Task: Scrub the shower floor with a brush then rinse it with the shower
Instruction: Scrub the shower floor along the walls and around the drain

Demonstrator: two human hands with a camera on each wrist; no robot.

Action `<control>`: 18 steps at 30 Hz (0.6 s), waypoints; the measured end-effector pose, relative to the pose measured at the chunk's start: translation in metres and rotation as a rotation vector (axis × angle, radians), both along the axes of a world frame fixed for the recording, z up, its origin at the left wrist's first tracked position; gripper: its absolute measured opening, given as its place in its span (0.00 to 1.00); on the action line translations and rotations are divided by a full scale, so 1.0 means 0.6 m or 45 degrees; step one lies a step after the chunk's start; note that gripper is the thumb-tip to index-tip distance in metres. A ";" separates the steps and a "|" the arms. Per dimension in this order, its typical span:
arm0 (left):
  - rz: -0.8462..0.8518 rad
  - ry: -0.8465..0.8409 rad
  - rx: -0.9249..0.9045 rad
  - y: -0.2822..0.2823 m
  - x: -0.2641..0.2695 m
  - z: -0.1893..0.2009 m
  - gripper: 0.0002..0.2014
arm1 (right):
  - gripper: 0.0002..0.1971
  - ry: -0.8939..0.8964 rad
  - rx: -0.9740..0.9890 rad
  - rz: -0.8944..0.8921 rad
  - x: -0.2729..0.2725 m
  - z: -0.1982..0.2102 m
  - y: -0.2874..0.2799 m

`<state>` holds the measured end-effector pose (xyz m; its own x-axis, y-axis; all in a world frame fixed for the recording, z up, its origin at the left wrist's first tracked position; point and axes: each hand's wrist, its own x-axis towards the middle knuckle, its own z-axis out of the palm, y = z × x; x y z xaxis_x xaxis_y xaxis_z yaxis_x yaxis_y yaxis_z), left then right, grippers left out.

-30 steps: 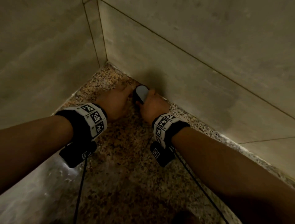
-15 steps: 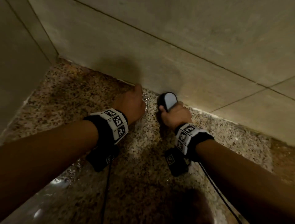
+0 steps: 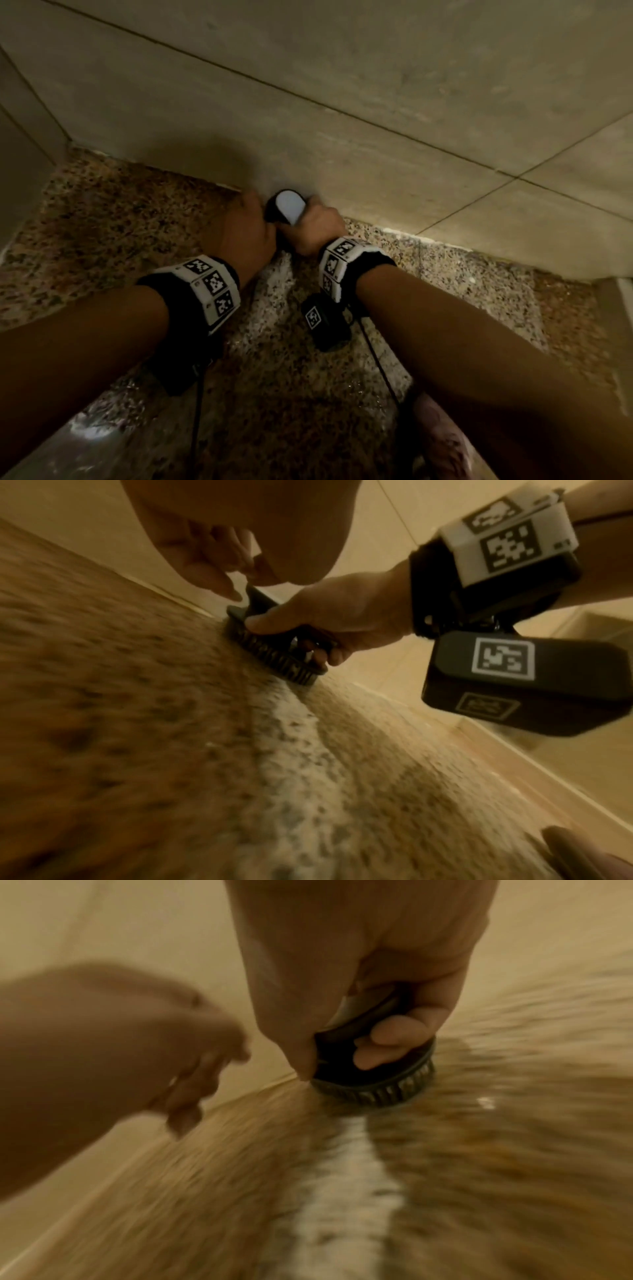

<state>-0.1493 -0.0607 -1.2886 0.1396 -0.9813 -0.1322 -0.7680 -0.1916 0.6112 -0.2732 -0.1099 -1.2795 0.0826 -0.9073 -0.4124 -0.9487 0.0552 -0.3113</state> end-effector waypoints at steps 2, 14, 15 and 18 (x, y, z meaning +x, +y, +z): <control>-0.096 0.000 0.001 -0.005 -0.022 -0.004 0.18 | 0.40 0.090 -0.022 -0.067 -0.030 0.003 0.009; -0.194 -0.082 -0.001 -0.028 -0.096 0.019 0.13 | 0.30 0.106 -0.064 0.023 -0.072 -0.003 0.018; -0.194 -0.173 0.030 -0.033 -0.094 0.014 0.15 | 0.26 0.083 -0.106 0.094 -0.062 -0.004 0.015; -0.214 -0.284 0.013 -0.047 -0.100 0.006 0.17 | 0.24 -0.048 -0.077 0.095 -0.072 -0.011 0.006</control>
